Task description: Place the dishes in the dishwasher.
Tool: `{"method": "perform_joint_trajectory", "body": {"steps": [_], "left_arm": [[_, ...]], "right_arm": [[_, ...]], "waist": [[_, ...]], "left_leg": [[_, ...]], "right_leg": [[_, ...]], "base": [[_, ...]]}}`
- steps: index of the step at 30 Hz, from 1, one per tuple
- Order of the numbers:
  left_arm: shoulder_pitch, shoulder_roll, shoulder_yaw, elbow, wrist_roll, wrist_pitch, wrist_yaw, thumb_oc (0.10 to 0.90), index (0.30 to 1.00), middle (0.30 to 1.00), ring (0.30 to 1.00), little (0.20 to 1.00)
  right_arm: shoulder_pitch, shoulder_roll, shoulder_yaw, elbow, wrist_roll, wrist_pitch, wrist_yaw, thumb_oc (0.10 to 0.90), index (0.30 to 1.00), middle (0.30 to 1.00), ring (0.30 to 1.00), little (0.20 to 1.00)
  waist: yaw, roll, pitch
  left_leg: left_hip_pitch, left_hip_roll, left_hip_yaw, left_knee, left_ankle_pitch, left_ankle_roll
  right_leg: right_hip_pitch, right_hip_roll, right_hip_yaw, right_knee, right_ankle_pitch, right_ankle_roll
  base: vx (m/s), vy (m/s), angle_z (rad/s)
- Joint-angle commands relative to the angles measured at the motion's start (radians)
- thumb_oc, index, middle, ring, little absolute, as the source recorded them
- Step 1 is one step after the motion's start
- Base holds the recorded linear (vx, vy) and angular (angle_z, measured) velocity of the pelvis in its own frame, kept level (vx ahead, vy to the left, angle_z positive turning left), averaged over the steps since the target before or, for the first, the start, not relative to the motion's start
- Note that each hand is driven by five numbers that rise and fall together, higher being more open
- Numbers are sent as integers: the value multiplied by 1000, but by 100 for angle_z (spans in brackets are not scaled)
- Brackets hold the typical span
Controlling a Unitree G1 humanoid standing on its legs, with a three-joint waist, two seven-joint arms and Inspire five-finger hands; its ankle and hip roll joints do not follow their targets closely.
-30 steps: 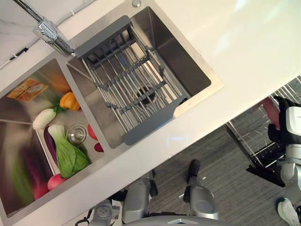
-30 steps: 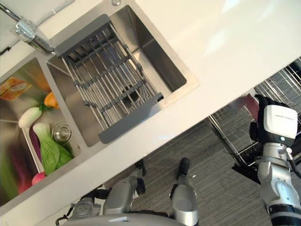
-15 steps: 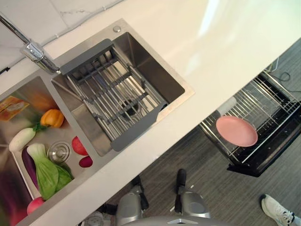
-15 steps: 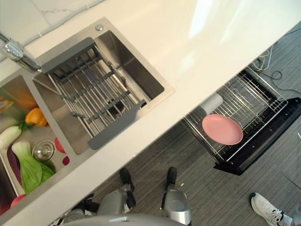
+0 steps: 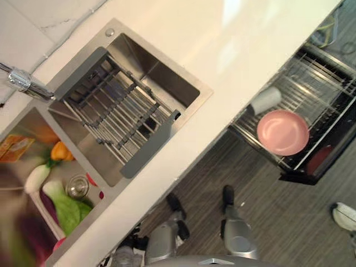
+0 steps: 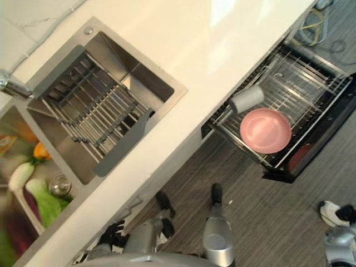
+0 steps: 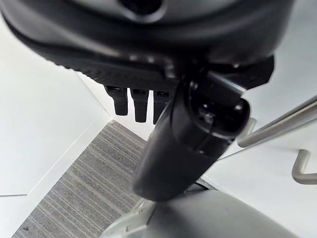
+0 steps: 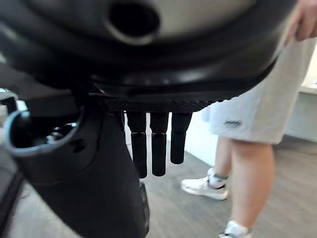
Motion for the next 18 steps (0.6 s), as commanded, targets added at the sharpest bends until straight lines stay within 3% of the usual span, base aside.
{"method": "perform_joint_trajectory", "body": {"steps": [1, 2, 9, 12, 13, 15, 16, 17, 18], "left_arm": [[-95, -11, 5, -7, -37, -58, 15, 800, 900, 900, 900, 900], [-81, -15, -14, -37, -49, -66, 7, 800, 900, 900, 900, 900], [-45, -32, -16, -78, -183, -90, -54, 800, 900, 900, 900, 900], [-40, -31, -40, -77, -171, -89, -57, 800, 900, 900, 900, 900], [-37, -29, -67, -64, -162, -86, -66, 800, 900, 900, 900, 900], [-36, -27, -78, -60, -154, -85, -68, 800, 900, 900, 900, 900], [-38, -23, -90, -41, -152, -80, -83, 800, 900, 900, 900, 900], [-39, -24, -88, -40, -152, -80, -83, 800, 900, 900, 900, 900], [-43, -18, -102, -24, -137, -76, -88, 800, 900, 900, 900, 900]], "right_arm": [[-107, -104, -6, -83, -115, -14, -70, 400, 300, 300, 300, 300], [-152, -106, 28, -118, -139, -11, -69, 400, 300, 300, 300, 300], [-299, -169, 165, -125, -217, -9, -6, 400, 300, 300, 300, 300], [-377, -187, 222, -103, -220, -9, 6, 400, 300, 300, 300, 300], [-448, -194, 279, -50, -212, -13, 2, 400, 300, 300, 300, 300], [-487, -202, 313, -33, -210, -17, 11, 400, 300, 300, 300, 300], [-567, -208, 379, 25, -201, -25, 19, 400, 300, 300, 300, 300], [-573, -208, 383, 29, -200, -26, 18, 400, 300, 300, 300, 300], [-624, -211, 432, 82, -198, -32, 18, 400, 300, 300, 300, 300]], "waist": [[20, -29, 24], [33, -10, 17], [88, 27, -25], [113, 32, -41], [144, 36, -58], [158, 37, -66], [191, 42, -84], [188, 43, -84], [217, 41, -101]], "left_leg": [[25, 94, -81, 69, 29, -97], [27, 91, -88, 65, 32, -99], [24, 79, -150, 55, 44, -99], [28, 73, -178, 55, 44, -97], [34, 63, -205, 53, 43, -97], [35, 58, -220, 51, 44, -96], [35, 50, -252, 48, 48, -95], [31, 52, -253, 49, 51, -94], [36, 42, -278, 44, 51, -95]], "right_leg": [[11, -37, 44, 129, -95, 45], [23, -41, 35, 123, -97, 44], [86, -49, -32, 111, -114, 35], [116, -51, -60, 106, -120, 33], [152, -57, -96, 101, -131, 34], [167, -59, -111, 98, -133, 33], [197, -62, -149, 94, -139, 32], [194, -60, -151, 92, -134, 31], [229, -61, -184, 90, -146, 32]], "base": [[45, -14, -1], [42, -19, 4], [19, -47, 30], [8, -45, 31], [38, -48, 39], [28, -44, 48], [-1, -27, 53], [30, -49, 45], [18, -22, 37]]}}
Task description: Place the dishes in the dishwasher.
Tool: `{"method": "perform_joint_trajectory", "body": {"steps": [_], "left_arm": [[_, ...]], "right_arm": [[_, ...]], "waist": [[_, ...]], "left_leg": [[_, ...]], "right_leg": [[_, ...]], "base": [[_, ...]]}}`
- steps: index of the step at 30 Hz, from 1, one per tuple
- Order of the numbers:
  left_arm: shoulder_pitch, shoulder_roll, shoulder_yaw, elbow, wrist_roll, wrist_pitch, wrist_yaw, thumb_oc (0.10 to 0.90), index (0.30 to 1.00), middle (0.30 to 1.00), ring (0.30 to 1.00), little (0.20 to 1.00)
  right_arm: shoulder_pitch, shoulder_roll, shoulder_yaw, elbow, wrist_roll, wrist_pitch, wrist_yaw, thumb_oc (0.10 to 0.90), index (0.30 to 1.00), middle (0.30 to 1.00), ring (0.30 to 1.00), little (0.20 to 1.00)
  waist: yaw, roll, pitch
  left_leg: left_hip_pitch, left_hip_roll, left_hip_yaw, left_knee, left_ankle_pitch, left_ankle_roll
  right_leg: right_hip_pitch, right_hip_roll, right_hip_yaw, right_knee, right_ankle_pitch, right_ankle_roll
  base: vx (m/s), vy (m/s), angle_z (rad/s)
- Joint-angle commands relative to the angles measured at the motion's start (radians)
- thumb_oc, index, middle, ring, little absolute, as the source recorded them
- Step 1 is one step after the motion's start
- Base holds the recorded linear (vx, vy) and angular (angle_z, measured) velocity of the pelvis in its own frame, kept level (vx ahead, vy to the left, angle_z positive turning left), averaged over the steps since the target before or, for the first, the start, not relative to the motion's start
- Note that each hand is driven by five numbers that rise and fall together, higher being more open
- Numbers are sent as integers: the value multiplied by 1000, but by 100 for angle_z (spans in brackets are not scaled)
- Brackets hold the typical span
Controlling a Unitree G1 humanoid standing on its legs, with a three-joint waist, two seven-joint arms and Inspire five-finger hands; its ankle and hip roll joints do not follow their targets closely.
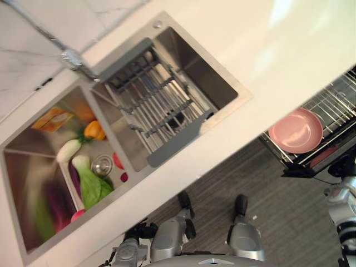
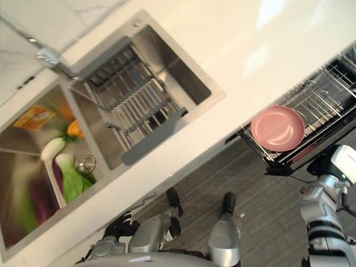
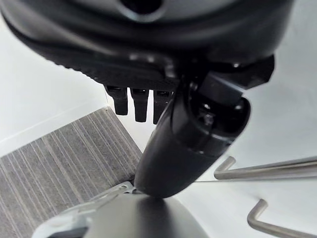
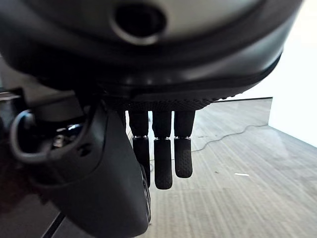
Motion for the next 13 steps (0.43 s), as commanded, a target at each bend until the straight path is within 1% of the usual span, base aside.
{"method": "perform_joint_trajectory", "body": {"steps": [1, 2, 3, 4, 6, 7, 8, 9, 11, 12, 13], "left_arm": [[-46, 2, -74, 39, 19, -18, -26, 800, 900, 900, 900, 900], [-50, 2, -69, 59, 25, -14, -26, 800, 900, 900, 900, 900], [-55, 2, -63, 67, 28, -12, -26, 800, 900, 900, 900, 900], [-55, 2, -63, 68, 28, -12, -26, 800, 900, 900, 900, 900], [-57, 0, -39, 86, 22, -8, -24, 800, 900, 900, 900, 900], [-55, -2, -18, 94, 21, -8, -22, 800, 900, 900, 900, 900], [-54, 0, -19, 94, 21, -8, -22, 800, 900, 900, 900, 900], [-54, -3, 10, 110, 16, -7, -21, 800, 900, 900, 900, 900], [-52, -6, 25, 122, 16, -3, -25, 800, 900, 900, 900, 900], [-51, -10, 37, 131, 13, -1, -30, 800, 900, 900, 900, 900], [-50, -8, 37, 132, 13, -1, -30, 800, 900, 900, 900, 900]], "right_arm": [[-339, -139, 182, 22, -58, -145, -43, 400, 300, 300, 300, 300], [-351, -129, 198, 30, -56, -150, -38, 469, 404, 404, 404, 404], [-345, -119, 205, 35, -56, -153, -34, 780, 869, 869, 869, 869], [-345, -119, 205, 35, -56, -153, -34, 800, 900, 900, 900, 900], [-306, -73, 199, 12, -52, -159, -29, 800, 900, 900, 900, 900], [-254, -39, 184, 10, -43, -170, -21, 800, 900, 900, 900, 900], [-251, -38, 182, 9, -44, -170, -21, 800, 900, 900, 900, 900], [-171, 23, 181, 7, -42, -184, -1, 800, 900, 900, 900, 900], [-107, 79, 176, 102, -8, -200, 12, 800, 900, 900, 900, 900], [-70, 112, 186, 109, -9, -206, 30, 800, 900, 900, 900, 900], [-69, 113, 186, 109, -9, -206, 29, 800, 900, 900, 900, 900]], "waist": [[129, -33, -118], [138, -37, -125], [144, -42, -132], [142, -42, -133], [160, -56, -149], [171, -70, -161], [170, -71, -162], [176, -89, -171], [180, -103, -180], [179, -108, -182], [179, -110, -184]], "left_leg": [[-41, 68, -97, 60, 58, -91], [-42, 65, -108, 59, 58, -91], [-42, 63, -117, 58, 59, -92], [-42, 63, -120, 58, 59, -93], [-43, 58, -139, 57, 61, -94], [-41, 55, -151, 55, 59, -93], [-41, 54, -153, 54, 59, -93], [-38, 52, -161, 51, 59, -91], [-32, 50, -167, 47, 56, -89], [-30, 50, -168, 46, 55, -88], [-30, 49, -168, 45, 55, -88]], "right_leg": [[35, -42, -7, 91, -91, 21], [47, -41, -21, 90, -94, 20], [58, -41, -35, 89, -97, 20], [59, -41, -37, 89, -98, 20], [86, -38, -68, 87, -106, 18], [102, -34, -85, 87, -114, 16], [103, -34, -87, 86, -114, 16], [118, -31, -101, 84, -116, 17], [127, -28, -108, 79, -118, 15], [128, -27, -109, 80, -118, 16], [128, -27, -110, 79, -118, 16]], "base": [[35, -43, 51], [23, -28, 63], [26, -28, 47], [37, -18, 38], [49, -30, 59], [48, -32, 66], [63, -21, 65], [46, -1, 55], [49, 1, 31], [26, 6, 17], [16, 9, 17]]}}
